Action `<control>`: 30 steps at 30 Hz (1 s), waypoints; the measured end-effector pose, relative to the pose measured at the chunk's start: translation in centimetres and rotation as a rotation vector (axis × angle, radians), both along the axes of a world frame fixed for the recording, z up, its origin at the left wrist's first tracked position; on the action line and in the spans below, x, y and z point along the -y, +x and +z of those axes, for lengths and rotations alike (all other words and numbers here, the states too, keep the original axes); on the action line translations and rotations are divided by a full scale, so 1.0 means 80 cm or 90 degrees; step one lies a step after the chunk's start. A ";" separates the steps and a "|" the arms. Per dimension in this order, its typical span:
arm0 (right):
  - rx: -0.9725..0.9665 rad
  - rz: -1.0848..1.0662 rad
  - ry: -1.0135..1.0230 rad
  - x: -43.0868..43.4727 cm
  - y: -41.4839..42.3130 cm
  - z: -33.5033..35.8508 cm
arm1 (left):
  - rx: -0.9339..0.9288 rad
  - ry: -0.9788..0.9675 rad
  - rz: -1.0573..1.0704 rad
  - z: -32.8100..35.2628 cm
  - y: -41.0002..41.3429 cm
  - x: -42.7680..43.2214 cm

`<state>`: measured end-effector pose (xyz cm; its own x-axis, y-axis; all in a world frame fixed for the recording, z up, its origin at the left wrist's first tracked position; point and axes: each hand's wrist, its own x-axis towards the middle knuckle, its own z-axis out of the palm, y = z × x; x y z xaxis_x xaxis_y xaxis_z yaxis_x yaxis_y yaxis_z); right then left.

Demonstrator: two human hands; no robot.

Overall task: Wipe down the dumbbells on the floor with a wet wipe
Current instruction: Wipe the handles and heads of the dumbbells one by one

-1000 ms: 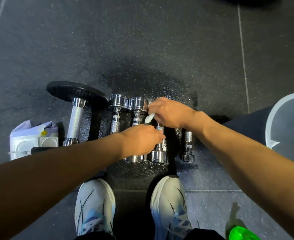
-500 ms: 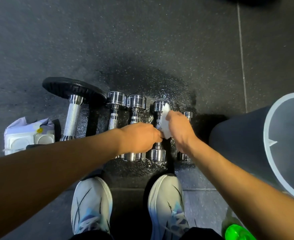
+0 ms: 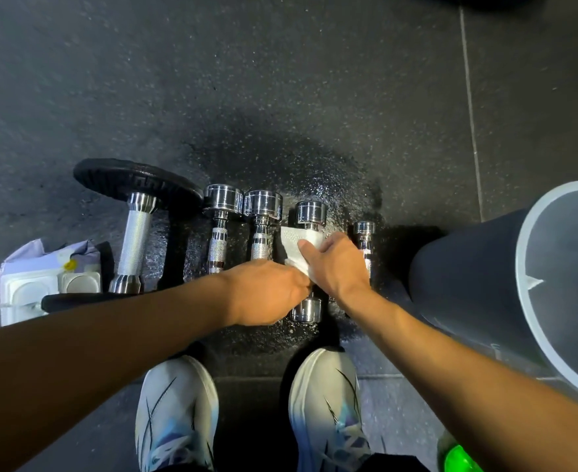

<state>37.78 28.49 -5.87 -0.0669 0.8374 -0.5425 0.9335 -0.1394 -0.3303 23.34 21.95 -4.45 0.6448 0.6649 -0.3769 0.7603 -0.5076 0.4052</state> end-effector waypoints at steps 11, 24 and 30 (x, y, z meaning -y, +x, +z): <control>-0.278 -0.203 -0.108 -0.020 -0.003 0.003 | 0.023 -0.075 -0.025 0.016 -0.012 -0.008; -0.198 -0.034 -0.262 0.023 0.018 0.002 | 0.085 0.021 0.272 0.022 -0.030 -0.041; -0.389 -0.292 -0.332 0.018 0.023 0.001 | 0.090 -0.025 0.232 0.014 -0.024 -0.039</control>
<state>39.61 27.06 -5.81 -0.1889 0.5120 -0.8380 0.4344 -0.7217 -0.5389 21.42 25.06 -3.29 0.4164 0.8468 -0.3310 0.8232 -0.1965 0.5327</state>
